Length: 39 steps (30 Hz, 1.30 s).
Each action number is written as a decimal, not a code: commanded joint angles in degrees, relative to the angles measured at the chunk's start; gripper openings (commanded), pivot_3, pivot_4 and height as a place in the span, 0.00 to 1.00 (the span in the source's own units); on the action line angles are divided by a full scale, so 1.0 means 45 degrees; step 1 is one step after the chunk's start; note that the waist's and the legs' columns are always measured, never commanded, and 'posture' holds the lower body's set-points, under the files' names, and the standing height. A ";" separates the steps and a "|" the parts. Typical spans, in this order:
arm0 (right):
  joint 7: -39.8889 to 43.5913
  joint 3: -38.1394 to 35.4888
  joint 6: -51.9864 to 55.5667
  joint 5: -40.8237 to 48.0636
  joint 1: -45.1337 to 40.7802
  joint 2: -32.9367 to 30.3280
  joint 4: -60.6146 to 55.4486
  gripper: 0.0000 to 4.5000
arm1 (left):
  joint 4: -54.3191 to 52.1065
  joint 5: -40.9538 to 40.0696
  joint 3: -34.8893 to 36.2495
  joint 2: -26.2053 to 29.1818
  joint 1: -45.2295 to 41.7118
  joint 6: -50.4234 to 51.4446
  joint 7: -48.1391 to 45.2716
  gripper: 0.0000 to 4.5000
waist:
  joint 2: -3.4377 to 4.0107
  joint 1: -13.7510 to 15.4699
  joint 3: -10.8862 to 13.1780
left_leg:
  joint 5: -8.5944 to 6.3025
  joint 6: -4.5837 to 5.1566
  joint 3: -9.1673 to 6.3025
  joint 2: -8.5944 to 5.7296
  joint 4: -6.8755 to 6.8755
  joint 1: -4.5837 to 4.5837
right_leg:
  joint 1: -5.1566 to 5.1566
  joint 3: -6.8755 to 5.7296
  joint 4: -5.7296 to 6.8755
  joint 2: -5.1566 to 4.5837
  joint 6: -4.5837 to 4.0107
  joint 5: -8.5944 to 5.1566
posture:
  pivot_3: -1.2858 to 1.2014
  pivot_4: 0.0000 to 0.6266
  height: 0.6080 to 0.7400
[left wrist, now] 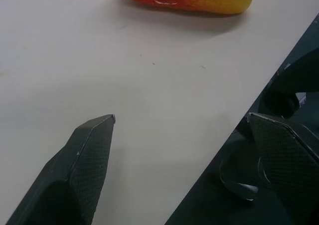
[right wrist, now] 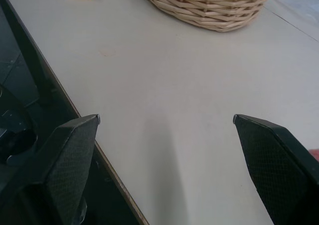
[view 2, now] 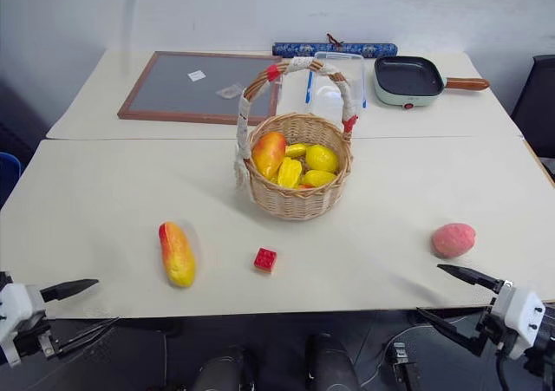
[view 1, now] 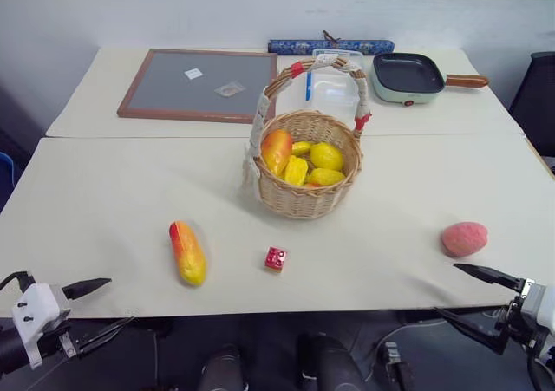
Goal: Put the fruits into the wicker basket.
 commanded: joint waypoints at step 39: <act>-0.4525 0.8359 0.8244 -0.2236 -0.6776 0.1224 -0.5007 0.99 | -0.5195 -0.3577 -0.1154 0.2261 -0.2158 0.5812 -0.0946 1.00 | 0.0021 -0.0010 -0.0017 | 0.0075 -0.0118 0.0000 0.0003 0.0025 -0.0032 | -0.0070 0.0015 0.0119 0.0004 -0.0032 -0.0008 | 0.52 0.24 1.00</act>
